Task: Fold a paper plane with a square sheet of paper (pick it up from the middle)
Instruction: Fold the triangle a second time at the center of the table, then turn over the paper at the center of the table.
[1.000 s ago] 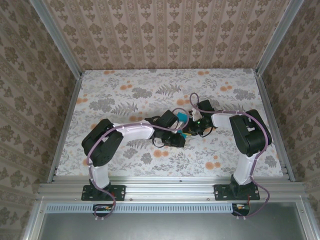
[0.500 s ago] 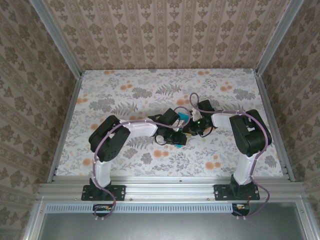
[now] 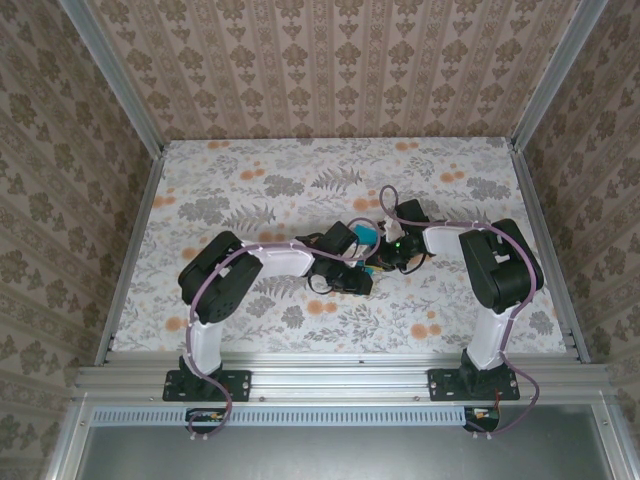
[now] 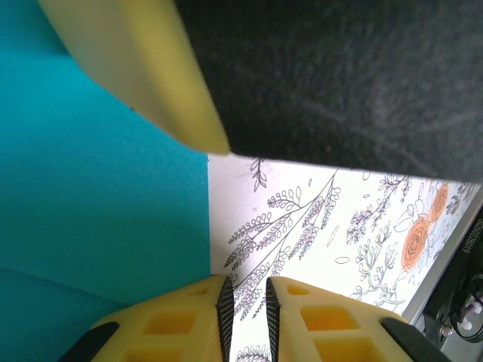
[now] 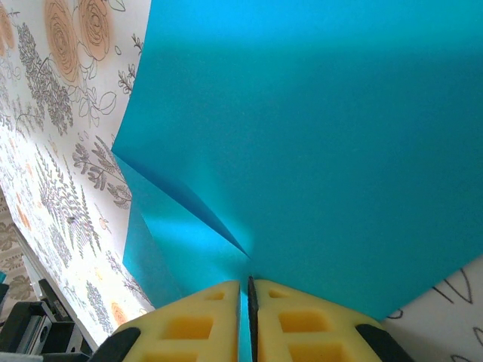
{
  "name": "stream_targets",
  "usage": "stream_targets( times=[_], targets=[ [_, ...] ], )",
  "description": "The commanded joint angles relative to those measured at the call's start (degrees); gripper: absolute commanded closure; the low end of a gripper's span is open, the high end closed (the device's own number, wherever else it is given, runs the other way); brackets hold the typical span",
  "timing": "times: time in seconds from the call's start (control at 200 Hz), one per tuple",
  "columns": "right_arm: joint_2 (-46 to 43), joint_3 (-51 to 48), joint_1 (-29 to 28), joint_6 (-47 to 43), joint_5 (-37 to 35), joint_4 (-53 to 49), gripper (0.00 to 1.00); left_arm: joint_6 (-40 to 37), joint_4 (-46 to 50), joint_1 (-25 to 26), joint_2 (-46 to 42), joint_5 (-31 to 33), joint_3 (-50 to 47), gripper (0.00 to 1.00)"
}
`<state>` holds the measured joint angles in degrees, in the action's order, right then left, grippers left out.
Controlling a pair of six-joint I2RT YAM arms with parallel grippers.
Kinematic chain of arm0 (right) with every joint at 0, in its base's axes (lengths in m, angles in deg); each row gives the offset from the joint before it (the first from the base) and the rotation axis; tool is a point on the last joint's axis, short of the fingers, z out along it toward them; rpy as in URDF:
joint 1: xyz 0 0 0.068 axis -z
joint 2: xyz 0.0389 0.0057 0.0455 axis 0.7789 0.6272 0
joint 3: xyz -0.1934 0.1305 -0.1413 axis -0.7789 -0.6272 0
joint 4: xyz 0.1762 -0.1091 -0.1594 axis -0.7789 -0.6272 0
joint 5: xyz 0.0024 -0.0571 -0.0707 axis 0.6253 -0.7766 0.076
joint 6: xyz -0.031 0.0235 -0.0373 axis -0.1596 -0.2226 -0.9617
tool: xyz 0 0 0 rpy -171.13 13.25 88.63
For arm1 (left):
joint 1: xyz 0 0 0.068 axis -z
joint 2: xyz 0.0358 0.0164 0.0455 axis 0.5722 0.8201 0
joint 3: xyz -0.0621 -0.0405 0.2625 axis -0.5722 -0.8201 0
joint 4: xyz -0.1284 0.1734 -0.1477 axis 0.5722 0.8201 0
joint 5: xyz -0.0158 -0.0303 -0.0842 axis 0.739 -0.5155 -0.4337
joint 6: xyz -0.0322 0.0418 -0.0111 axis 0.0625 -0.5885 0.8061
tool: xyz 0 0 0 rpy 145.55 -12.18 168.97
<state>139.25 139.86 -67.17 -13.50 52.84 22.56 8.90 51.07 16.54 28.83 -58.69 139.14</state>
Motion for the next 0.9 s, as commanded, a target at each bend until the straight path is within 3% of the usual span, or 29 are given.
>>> stream_targets(
  times=[0.0, 0.245, 0.485, 0.725, 0.895],
  targets=[
    [0.78, 0.84, 0.45, -0.79, -2.06, -1.65, 0.85, -2.0, 4.87, 1.0, -0.91, -0.54, -3.07, 0.77],
    [0.69, 0.97, 0.45, -0.77, -1.86, -1.63, 0.85, -0.69, 4.0, 1.29, -6.4, -2.99, -3.5, 0.77],
    [-1.09, 0.66, 0.45, 0.38, 0.06, -0.57, 0.84, -0.05, 3.26, -1.61, -9.3, -1.92, 0.6, 0.76],
    [-4.55, 0.57, 1.2, 0.97, 0.93, -0.18, 0.74, -1.12, 3.64, -6.46, -6.44, 2.28, 4.08, 0.76],
    [-6.57, -0.67, 2.39, 1.54, 1.32, 0.34, 0.69, -0.86, 1.27, -8.68, -2.56, 1.06, 5.83, 0.76]
  ],
)
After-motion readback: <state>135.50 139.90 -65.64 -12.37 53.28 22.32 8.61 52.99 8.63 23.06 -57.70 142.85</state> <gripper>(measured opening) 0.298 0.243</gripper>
